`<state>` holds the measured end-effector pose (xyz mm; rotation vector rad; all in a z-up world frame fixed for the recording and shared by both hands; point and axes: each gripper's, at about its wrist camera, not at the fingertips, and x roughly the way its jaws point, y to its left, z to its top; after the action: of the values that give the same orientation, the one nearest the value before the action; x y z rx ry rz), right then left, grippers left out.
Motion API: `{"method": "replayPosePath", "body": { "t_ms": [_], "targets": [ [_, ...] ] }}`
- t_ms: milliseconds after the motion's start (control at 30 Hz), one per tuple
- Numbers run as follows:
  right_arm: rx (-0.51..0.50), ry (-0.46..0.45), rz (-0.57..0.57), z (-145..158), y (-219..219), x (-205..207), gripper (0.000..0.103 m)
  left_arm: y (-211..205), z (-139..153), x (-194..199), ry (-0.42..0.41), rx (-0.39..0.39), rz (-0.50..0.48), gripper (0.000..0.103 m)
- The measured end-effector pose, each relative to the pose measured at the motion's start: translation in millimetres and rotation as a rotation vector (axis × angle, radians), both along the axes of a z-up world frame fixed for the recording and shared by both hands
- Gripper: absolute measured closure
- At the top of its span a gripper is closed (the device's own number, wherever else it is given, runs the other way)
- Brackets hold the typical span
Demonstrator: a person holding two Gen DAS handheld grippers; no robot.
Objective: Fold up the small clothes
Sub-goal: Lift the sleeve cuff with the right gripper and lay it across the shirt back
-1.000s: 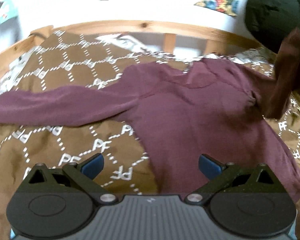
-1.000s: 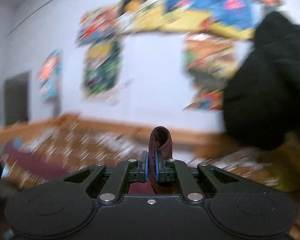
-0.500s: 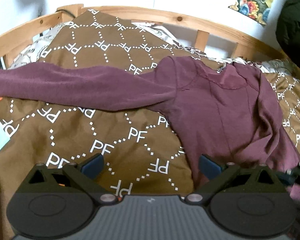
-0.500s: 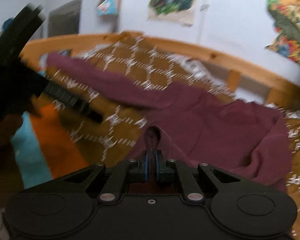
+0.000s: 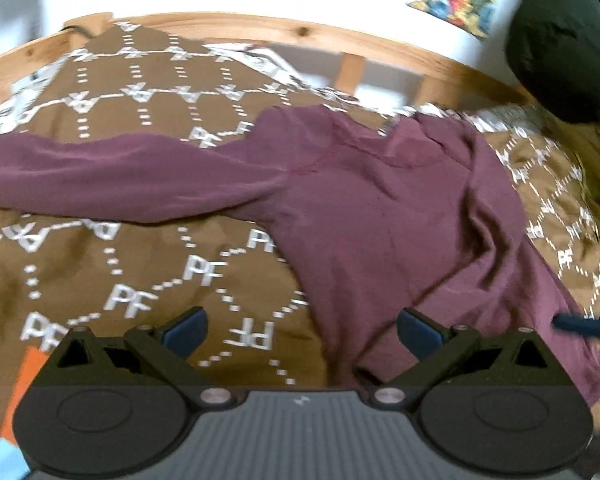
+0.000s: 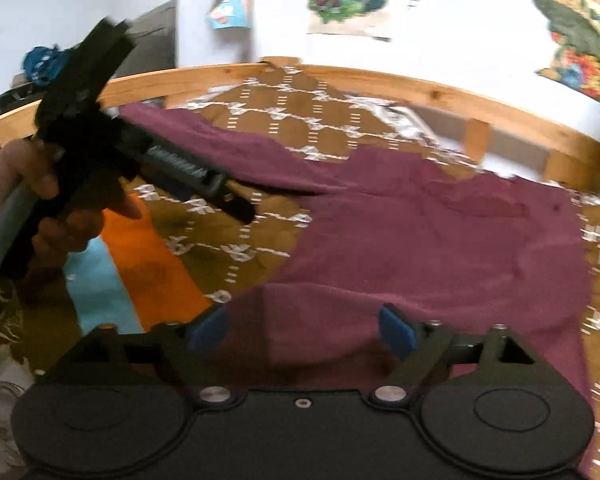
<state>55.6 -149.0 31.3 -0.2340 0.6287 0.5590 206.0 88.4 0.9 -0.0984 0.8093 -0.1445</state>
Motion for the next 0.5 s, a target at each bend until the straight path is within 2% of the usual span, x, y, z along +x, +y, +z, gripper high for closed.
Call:
{"method": "replayPosePath", "body": {
  "t_ms": [100, 167, 233, 300, 400, 433, 467, 500],
  "targets": [
    [-0.018, 0.005, -0.104, 2.2, -25.8, 11.2, 0.007, -21.4, -8.0, 2.2, -0.015, 0.071, -0.054, 0.001],
    [-0.022, 0.015, -0.169, 3.4, -43.9, 23.8, 0.006, -35.5, -12.9, 3.0, -0.031, 0.125, -0.093, 0.001],
    [-0.011, 0.025, -0.222, 3.4, -64.9, 44.8, 0.008, -45.3, -14.1, 0.8, -0.050, 0.171, -0.110, 0.006],
    [-0.002, 0.017, -0.295, 2.5, -85.1, 69.4, 0.014, -50.5, -13.2, -1.3, -0.050, 0.177, -0.132, 0.011],
    [0.043, 0.046, -0.419, -1.6, -115.1, 113.1, 0.036, -55.1, -10.0, -2.7, -0.049, 0.143, -0.169, 0.021],
    [0.052, 0.057, -0.459, -4.1, -124.6, 125.0, 0.047, -56.3, -9.4, -2.9, -0.047, 0.131, -0.183, 0.023],
    [0.060, 0.062, -0.494, -6.4, -131.4, 136.6, 0.051, -58.0, -9.3, -1.7, -0.038, 0.117, -0.198, 0.028],
    [0.065, 0.065, -0.516, -8.8, -137.4, 147.6, 0.051, -58.6, -9.6, -0.3, -0.031, 0.104, -0.207, 0.032]
  ]
}}
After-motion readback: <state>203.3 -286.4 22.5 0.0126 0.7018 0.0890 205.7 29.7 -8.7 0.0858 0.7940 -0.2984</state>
